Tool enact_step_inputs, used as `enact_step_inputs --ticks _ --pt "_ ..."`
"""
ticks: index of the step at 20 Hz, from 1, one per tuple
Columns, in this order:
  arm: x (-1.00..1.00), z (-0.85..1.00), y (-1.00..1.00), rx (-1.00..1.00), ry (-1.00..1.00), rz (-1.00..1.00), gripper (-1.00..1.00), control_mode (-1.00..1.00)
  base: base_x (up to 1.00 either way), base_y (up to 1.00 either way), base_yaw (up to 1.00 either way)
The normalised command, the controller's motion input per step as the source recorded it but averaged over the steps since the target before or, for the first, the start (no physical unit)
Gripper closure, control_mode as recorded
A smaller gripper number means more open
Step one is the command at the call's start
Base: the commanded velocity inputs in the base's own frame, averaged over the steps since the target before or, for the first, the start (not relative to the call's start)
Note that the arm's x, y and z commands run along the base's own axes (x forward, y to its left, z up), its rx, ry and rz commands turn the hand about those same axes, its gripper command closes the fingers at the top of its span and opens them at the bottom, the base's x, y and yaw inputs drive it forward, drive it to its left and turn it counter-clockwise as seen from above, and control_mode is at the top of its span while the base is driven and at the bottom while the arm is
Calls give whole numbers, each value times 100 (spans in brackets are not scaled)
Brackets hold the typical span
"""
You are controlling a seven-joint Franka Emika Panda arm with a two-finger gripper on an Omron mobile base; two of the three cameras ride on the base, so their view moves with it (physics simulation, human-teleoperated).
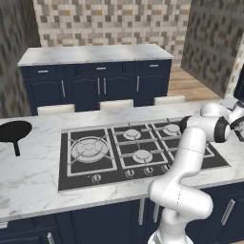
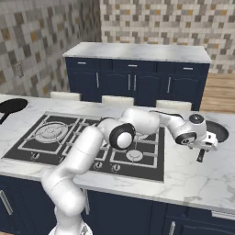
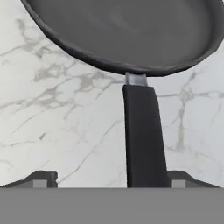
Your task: Place both pans onto different burners. Then place the avocado and the fish on different pans.
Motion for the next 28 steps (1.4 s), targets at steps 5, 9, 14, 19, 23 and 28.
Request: enact_step_inputs --ticks 5,9,14,19,23,28 --pt "21 -35 -11 0 0 0 100 -100 0 0 0" --pt "3 -6 6 -1 -1 2 100 -100 0 0 0" --pt "-53 33 25 -11 -12 20 100 -100 0 0 0" --pt "-85 10 40 -19 -18 29 100 -100 0 0 0" --pt "-86 0 44 -19 -19 32 100 -100 0 0 0" --pt "-62 6 61 -13 -5 27 100 -100 0 0 0"
